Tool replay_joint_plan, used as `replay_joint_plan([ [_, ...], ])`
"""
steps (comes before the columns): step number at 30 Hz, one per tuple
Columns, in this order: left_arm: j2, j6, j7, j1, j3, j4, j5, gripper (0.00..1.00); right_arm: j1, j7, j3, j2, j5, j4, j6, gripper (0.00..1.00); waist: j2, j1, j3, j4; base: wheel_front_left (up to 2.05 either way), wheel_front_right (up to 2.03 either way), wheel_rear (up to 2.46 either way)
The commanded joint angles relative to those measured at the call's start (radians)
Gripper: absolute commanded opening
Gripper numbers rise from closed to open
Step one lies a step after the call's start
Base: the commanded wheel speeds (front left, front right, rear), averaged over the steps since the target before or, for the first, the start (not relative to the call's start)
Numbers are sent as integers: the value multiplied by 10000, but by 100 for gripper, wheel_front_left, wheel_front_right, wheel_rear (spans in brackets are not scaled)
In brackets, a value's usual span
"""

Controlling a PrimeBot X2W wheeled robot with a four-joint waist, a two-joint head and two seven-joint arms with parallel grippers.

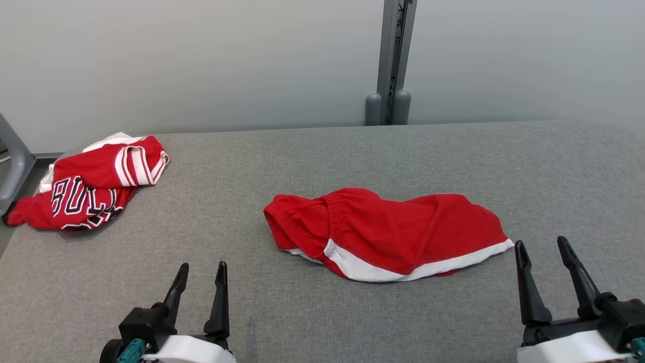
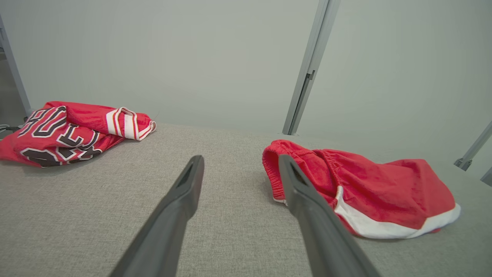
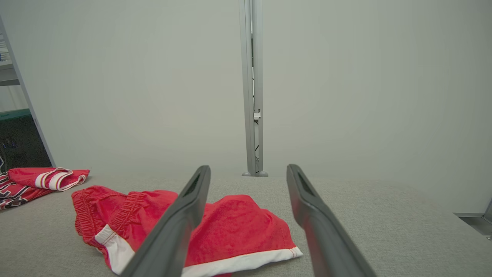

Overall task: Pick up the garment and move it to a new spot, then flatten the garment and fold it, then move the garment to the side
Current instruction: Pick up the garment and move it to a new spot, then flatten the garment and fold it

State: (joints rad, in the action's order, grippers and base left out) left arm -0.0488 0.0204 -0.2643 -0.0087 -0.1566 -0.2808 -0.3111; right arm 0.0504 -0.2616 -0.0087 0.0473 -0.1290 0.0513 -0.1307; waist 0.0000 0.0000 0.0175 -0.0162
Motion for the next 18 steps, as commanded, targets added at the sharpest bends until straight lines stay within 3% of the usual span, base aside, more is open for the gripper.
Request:
replay_joint_plan([
  [1,-32,45,-2,-119,6,-23,-28,100,-39,-53,-7,59,-78,29,-1,100,0,0,2,-10,0,0,0],
  [9,-31,-3,-2,-164,-17,-71,23,100,-111,-53,-64,59,-90,62,-1,100,0,0,-6,-23,0,0,0],
  [15,-33,-345,-2,-468,-388,-412,204,100,-172,-53,-36,61,-47,94,-1,100,0,0,-95,112,0,0,0],
  [18,-28,-671,-2,-938,-1013,-996,269,100,-227,-53,27,59,-16,127,-1,100,0,0,-198,330,0,0,0],
])
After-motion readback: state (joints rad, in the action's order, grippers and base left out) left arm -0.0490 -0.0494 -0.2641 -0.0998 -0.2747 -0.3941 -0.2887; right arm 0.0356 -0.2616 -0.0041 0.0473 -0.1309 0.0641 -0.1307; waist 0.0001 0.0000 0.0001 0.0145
